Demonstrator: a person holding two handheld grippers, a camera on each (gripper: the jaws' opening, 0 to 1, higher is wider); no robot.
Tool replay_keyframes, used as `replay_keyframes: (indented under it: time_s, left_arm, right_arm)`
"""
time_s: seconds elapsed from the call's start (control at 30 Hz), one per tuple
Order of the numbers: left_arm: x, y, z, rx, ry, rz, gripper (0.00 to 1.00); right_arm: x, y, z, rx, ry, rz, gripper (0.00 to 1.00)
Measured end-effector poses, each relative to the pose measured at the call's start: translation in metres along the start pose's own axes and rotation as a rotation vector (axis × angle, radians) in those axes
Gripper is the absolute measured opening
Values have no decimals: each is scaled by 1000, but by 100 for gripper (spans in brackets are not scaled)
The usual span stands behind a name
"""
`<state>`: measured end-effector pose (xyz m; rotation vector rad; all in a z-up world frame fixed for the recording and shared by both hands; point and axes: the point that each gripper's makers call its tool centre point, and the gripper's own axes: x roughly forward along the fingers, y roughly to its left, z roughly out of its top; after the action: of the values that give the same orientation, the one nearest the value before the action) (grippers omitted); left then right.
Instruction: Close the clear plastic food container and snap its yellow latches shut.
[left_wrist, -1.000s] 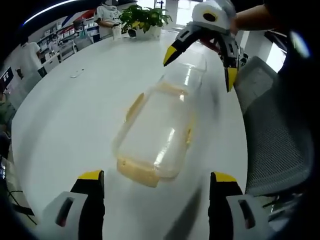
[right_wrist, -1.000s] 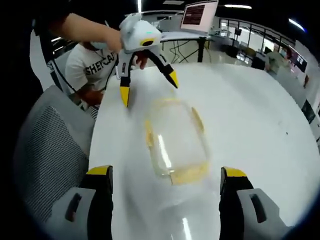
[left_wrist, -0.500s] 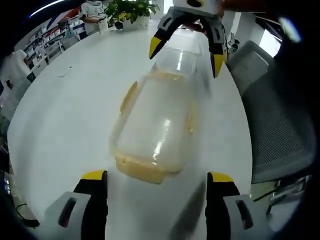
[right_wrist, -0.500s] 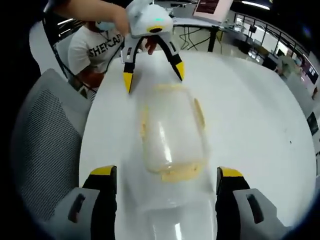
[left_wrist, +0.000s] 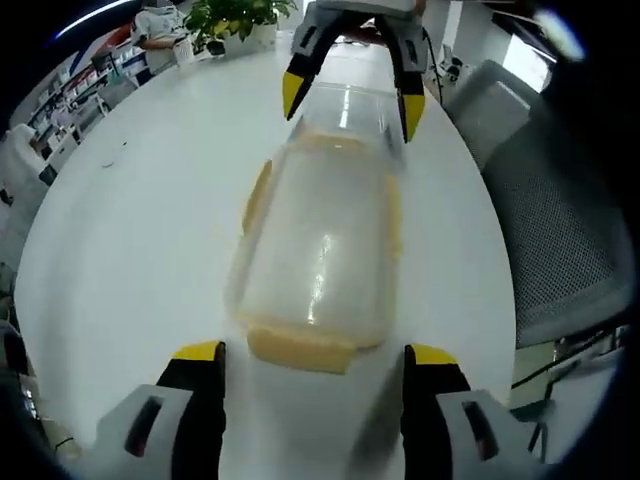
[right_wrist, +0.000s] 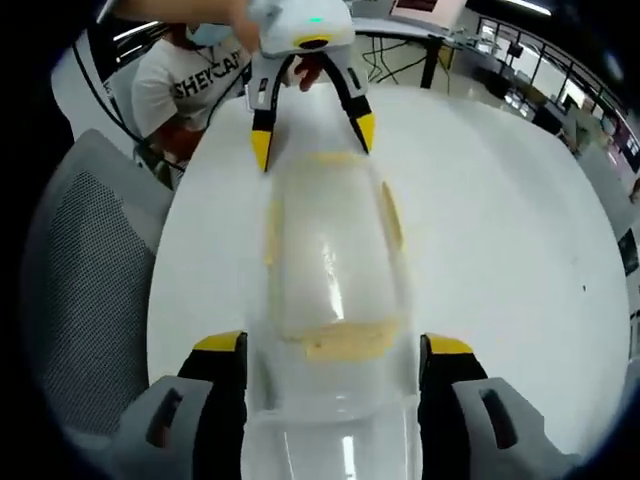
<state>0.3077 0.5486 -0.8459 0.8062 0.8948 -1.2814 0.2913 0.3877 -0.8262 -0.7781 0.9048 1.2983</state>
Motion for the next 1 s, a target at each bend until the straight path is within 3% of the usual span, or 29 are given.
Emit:
replay_keyframes:
  time_s: [0.2,0.57,1.0]
  left_arm:
    - [-1,5,-3,42,41,-12,63]
    - [1,7,-1,81,60,-24,54]
    - [0,10,0,101,72,-32,43]
  right_arm:
    - [8,1,-9,-33,64,24,62]
    - [14,-3,-15,-84,140,16,55]
    - [17,-5,-16,-95,170,29,41]
